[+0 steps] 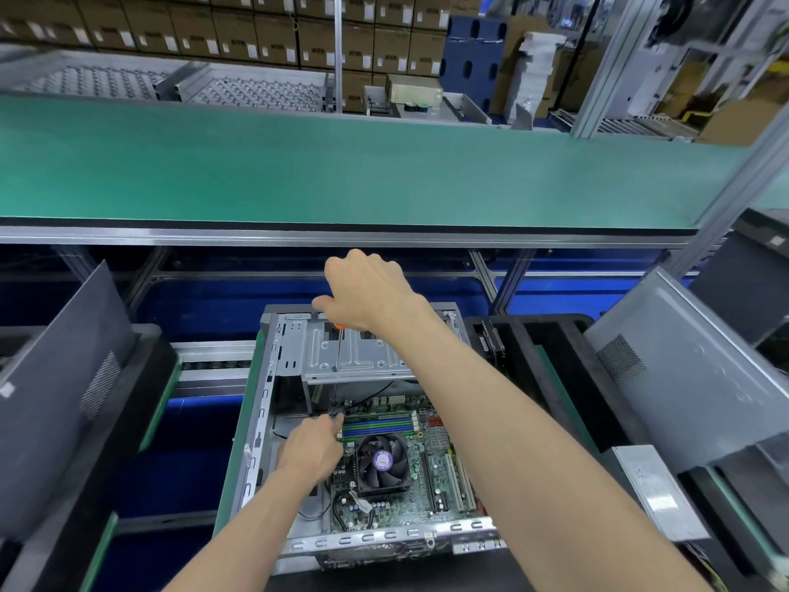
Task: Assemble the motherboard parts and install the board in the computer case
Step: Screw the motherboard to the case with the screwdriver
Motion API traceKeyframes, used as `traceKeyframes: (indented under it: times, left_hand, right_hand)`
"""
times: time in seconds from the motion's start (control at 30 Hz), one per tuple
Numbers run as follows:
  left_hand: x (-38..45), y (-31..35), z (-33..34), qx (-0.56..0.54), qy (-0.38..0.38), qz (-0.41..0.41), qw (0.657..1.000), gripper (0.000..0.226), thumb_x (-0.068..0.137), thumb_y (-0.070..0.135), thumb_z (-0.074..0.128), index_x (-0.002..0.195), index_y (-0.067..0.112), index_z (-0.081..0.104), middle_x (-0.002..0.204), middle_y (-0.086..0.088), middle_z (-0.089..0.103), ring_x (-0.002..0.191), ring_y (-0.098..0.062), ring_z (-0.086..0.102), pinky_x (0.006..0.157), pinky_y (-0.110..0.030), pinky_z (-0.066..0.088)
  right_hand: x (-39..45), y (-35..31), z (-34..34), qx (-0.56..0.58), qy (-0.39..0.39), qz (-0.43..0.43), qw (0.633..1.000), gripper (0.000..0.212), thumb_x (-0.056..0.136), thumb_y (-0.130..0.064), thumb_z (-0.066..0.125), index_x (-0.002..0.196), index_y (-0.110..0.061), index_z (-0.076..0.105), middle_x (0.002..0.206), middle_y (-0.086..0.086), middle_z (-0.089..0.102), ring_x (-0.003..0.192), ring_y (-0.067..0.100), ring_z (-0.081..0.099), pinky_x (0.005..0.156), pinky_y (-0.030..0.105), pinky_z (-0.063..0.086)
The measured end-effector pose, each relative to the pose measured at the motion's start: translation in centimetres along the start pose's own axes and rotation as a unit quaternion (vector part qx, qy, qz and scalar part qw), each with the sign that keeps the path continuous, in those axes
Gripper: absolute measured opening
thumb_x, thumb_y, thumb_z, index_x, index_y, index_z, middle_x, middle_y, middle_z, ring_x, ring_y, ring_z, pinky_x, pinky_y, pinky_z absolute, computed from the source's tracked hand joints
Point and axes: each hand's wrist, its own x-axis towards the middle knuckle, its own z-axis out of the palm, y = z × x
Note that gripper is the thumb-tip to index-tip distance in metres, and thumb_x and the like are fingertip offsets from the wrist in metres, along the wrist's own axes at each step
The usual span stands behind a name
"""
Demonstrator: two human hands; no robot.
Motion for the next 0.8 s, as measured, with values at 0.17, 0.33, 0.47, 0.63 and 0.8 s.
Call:
traceKeyframes:
  times: [0.17, 0.33, 0.47, 0.63, 0.8]
  left_hand:
    - [-0.2, 0.1, 0.0, 0.002, -0.002, 0.002, 1.0, 0.067, 0.084, 0.004, 0.043, 0.147, 0.026, 0.046, 0.118, -0.007, 0.069, 0.1, -0.028, 0.065, 0.068, -0.03, 0.043]
    - [-0.3, 0.3, -0.2, 0.005, -0.007, -0.002, 1.0, 0.068, 0.084, 0.004, 0.043, 0.147, 0.026, 0.046, 0.116, -0.007, 0.07, 0.098, -0.027, 0.066, 0.068, -0.03, 0.045]
    - [-0.5, 0.3, -0.4, 0.001, -0.007, -0.006, 1.0, 0.068, 0.082, 0.003, 0.042, 0.146, 0.025, 0.048, 0.119, -0.007, 0.069, 0.097, -0.028, 0.065, 0.068, -0.031, 0.047]
    - [-0.6, 0.3, -0.4, -0.001, -0.009, 0.002, 1.0, 0.071, 0.083, 0.003, 0.042, 0.149, 0.028, 0.043, 0.121, -0.006, 0.069, 0.097, -0.027, 0.065, 0.069, -0.031, 0.048]
    - [-0.6, 0.3, -0.5, 0.003, -0.008, 0.002, 1.0, 0.069, 0.084, 0.004, 0.042, 0.149, 0.028, 0.042, 0.12, -0.007, 0.068, 0.101, -0.028, 0.065, 0.072, -0.032, 0.049]
  right_hand:
    - [-0.4, 0.4, -0.6, 0.094, -0.055, -0.034, 0.993, 0.024, 0.075, -0.01, 0.056, 0.099, -0.011, 0.056, 0.102, 0.006, 0.054, 0.09, 0.03, 0.053, 0.073, 0.041, 0.049]
    - [-0.1, 0.5, 0.0, 0.045, -0.015, -0.017, 0.999, 0.013, 0.092, -0.019, 0.055, 0.092, -0.008, 0.048, 0.082, 0.003, 0.042, 0.083, 0.031, 0.047, 0.066, 0.038, 0.039]
    - [0.3, -0.4, 0.2, -0.035, 0.017, -0.005, 0.999, 0.026, 0.098, -0.041, 0.053, 0.095, -0.015, 0.052, 0.087, 0.003, 0.04, 0.079, 0.029, 0.043, 0.069, 0.039, 0.034]
    - [-0.2, 0.1, -0.6, 0.09, -0.051, -0.045, 0.994, 0.023, 0.077, -0.013, 0.057, 0.099, -0.011, 0.051, 0.1, 0.004, 0.052, 0.088, 0.029, 0.052, 0.068, 0.038, 0.042]
    - [0.0, 0.4, 0.0, 0.056, -0.017, -0.034, 0.998, 0.01, 0.087, -0.013, 0.055, 0.092, -0.009, 0.047, 0.082, 0.003, 0.042, 0.079, 0.03, 0.046, 0.056, 0.033, 0.034]
